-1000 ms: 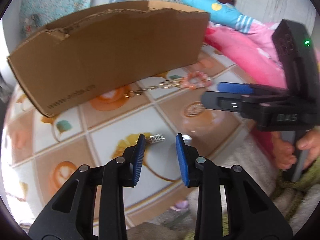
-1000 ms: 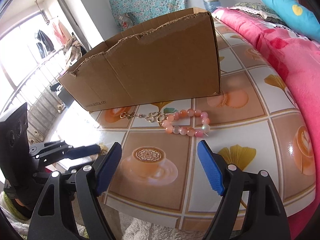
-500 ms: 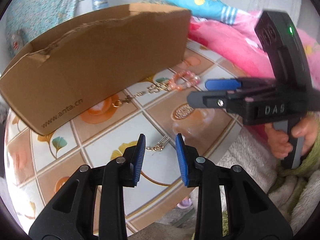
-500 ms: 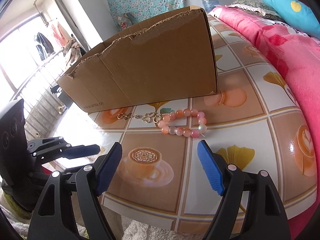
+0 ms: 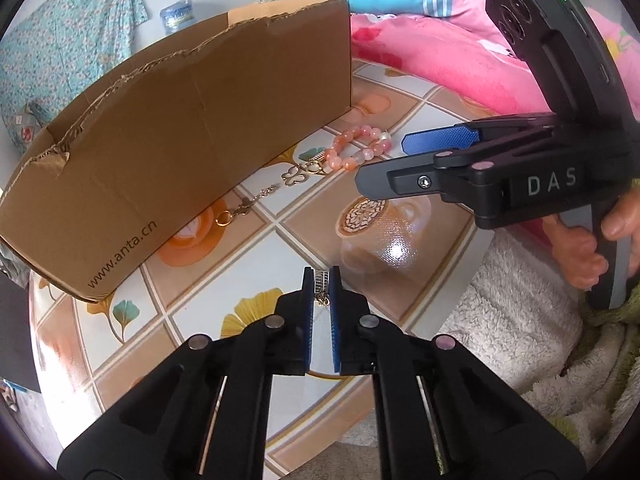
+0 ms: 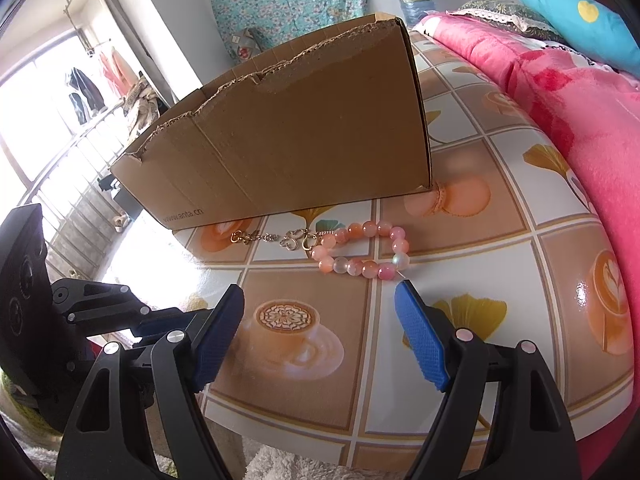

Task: Organize jewelry
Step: 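Grasp the small gold pendant with the left gripper, then lift the gold pendant with the left gripper while the right gripper grasps the gold ring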

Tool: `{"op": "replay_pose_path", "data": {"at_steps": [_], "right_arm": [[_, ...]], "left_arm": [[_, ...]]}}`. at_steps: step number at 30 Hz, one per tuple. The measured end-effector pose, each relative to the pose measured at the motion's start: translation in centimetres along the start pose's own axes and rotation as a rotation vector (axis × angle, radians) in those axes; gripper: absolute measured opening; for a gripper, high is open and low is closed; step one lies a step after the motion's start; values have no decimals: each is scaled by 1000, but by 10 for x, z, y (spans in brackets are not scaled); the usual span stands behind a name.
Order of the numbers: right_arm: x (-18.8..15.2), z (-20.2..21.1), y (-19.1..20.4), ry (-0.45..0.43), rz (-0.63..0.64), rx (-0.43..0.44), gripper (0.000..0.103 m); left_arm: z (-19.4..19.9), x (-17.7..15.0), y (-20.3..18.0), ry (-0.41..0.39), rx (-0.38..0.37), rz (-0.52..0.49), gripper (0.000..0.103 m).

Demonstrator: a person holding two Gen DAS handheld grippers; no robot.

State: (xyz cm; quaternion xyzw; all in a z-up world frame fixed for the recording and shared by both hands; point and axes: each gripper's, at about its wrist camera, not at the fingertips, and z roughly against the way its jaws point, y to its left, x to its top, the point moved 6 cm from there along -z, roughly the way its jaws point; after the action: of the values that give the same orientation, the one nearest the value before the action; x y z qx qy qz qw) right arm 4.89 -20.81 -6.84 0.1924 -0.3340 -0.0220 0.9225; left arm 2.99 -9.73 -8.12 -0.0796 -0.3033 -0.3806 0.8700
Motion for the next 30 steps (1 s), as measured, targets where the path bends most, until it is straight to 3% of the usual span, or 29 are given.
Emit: {"op": "replay_pose_path", "data": {"at_steps": [18,22,30], "right_arm": [[9,7,-3,-26,23,-46,76],[15,9,-1,-37,52,-79,71],[22,1,18,-31,93,-59,59]], "left_arm": [[15,4,40,-90,-2,245,6],[13,3,47,-98,12,272,6],[13,-4,57,-115,23,318,6]]}}
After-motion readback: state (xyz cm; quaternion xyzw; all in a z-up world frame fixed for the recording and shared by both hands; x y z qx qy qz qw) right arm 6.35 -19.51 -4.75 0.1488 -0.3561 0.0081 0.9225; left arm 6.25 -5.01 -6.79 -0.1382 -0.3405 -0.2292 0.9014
